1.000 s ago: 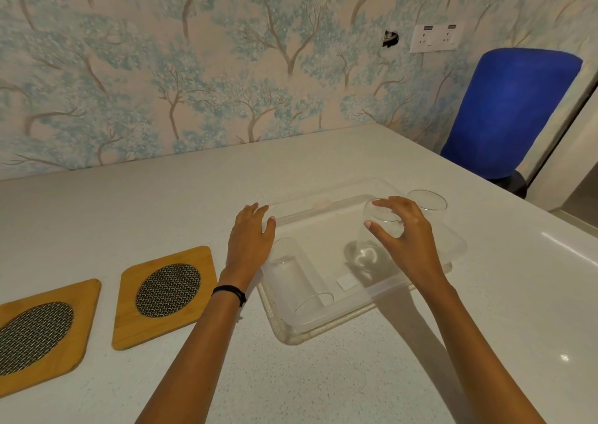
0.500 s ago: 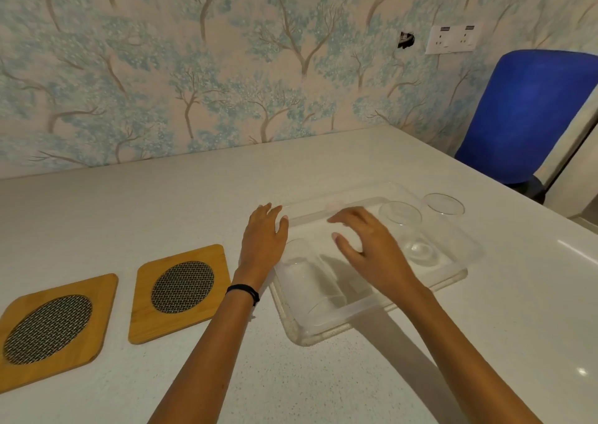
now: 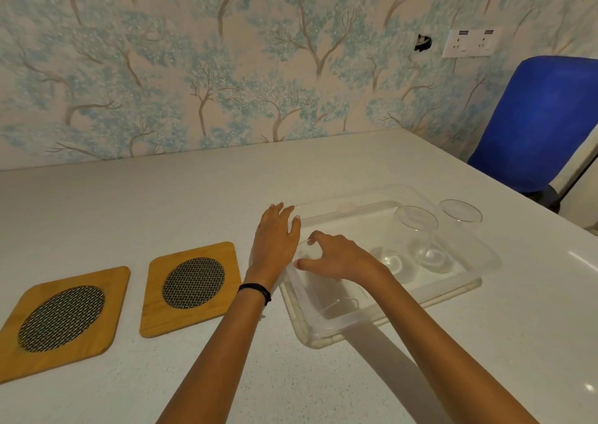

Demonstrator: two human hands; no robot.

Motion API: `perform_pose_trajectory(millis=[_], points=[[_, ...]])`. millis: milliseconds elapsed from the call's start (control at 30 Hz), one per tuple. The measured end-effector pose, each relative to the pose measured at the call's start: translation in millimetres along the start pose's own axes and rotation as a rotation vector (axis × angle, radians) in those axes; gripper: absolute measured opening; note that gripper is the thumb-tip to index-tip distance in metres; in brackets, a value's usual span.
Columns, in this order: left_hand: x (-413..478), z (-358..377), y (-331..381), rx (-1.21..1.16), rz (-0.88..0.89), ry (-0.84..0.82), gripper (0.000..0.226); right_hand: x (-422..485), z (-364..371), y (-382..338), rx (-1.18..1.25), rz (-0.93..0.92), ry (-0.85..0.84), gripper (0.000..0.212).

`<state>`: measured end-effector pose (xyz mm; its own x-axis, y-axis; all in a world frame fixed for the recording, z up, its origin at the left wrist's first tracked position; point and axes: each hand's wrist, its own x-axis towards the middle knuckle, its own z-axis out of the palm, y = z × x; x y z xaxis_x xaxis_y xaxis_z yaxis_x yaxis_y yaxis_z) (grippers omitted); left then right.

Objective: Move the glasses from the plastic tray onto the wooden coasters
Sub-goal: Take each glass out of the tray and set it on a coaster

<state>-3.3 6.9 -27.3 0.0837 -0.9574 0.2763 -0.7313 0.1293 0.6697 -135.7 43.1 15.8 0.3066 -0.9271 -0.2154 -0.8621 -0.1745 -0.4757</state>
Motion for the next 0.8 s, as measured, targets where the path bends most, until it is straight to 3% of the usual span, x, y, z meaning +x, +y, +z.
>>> perform_pose_trajectory(millis=[367,800], points=[[-1.8,-3.5,5.0,-0.014,-0.014,-0.008,0.042,-0.1,-9.1,19.4,0.207,0.086,0.053,0.048],[-2.9,-3.8,4.7,-0.035,-0.015,-0.012,0.043,-30.0,-30.9,38.8,0.300,-0.091,0.480,0.050]])
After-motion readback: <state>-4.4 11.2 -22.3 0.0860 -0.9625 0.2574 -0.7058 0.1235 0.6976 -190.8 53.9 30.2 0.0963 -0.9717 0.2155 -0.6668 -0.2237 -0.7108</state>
